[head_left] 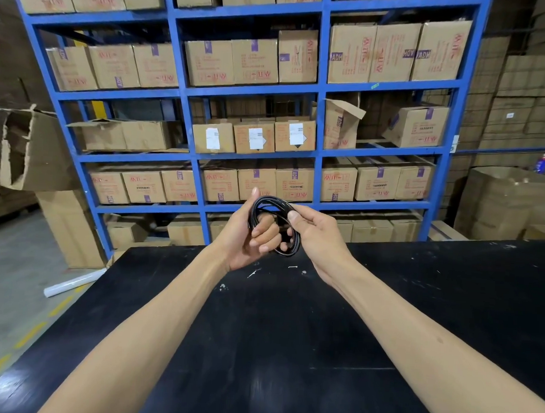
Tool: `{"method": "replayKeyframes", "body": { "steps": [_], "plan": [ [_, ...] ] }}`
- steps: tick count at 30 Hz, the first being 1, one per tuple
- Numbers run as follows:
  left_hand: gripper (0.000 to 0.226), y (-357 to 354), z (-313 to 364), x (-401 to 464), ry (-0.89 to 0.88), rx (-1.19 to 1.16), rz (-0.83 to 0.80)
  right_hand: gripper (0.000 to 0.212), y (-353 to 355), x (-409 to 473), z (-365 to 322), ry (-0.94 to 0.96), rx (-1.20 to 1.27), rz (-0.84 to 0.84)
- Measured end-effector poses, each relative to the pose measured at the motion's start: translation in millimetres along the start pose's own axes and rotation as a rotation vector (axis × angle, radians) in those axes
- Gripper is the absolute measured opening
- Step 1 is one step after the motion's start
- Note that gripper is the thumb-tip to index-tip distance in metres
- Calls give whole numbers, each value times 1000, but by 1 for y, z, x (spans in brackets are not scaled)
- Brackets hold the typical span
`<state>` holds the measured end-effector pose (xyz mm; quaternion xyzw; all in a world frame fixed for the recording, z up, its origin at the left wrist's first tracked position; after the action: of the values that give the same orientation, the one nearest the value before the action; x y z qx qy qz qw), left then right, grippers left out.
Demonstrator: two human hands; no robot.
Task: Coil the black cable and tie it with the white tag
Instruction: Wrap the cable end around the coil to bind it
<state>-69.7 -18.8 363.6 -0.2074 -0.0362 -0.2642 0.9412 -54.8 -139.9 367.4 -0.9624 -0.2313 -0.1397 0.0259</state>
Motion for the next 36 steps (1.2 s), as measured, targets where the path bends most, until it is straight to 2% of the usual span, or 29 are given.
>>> {"method": "replayKeyframes", "body": {
  "steps": [4, 6, 9, 11, 15, 18, 22, 25, 28, 30, 31, 33, 36],
  "plan": [
    [78, 12, -1, -4, -24, 190, 379, 34, 0, -1, -4, -24, -230, 15],
    [79, 14, 5, -5, -83, 331, 489, 35, -1, -3, -8, -6, -365, 28],
    [74, 10, 12, -7, -149, 537, 515, 35, -1, -8, -18, 44, -538, 63],
    [70, 9, 12, -7, -151, 607, 472, 39, 2, -8, -25, 88, -647, 105],
    [56, 7, 3, -5, -34, 394, 270, 42, 4, 0, -26, 116, -865, 86],
    [42, 13, 0, -5, -11, 353, 342, 45, 0, -1, -20, 142, -916, 39],
    [21, 17, -10, -4, -96, -31, 464, 54, -2, 2, -5, 115, -894, -53],
    [17, 16, -18, -5, -141, -145, 485, 57, 0, 0, 0, 100, -874, -100],
    [27, 11, -20, -7, -164, -172, 469, 57, 6, -5, 0, 128, -780, 7],
    [53, 9, -22, -3, -53, -115, 443, 50, 9, -7, 0, 151, -766, 71],
    [58, 11, -24, -2, 15, -70, 453, 46, 9, -8, -1, 161, -777, 79],
    [48, 16, -29, 0, 105, 10, 525, 42, 7, -9, 0, 165, -819, 56],
    [38, 22, -30, 0, 10, 64, 692, 47, 0, -8, 2, 121, -858, -29]
  ]
}}
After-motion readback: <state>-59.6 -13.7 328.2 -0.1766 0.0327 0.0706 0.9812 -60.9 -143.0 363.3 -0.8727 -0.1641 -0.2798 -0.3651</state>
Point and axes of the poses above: each hand's wrist, its own x-axis towards the middle knuckle, its own y-axis out of the back of the hand, z = x × y, the point moved 7 cm from there along x, towards the middle knuckle, and after that the axes turned 11 degrees about -z, right-handed, at the moved point
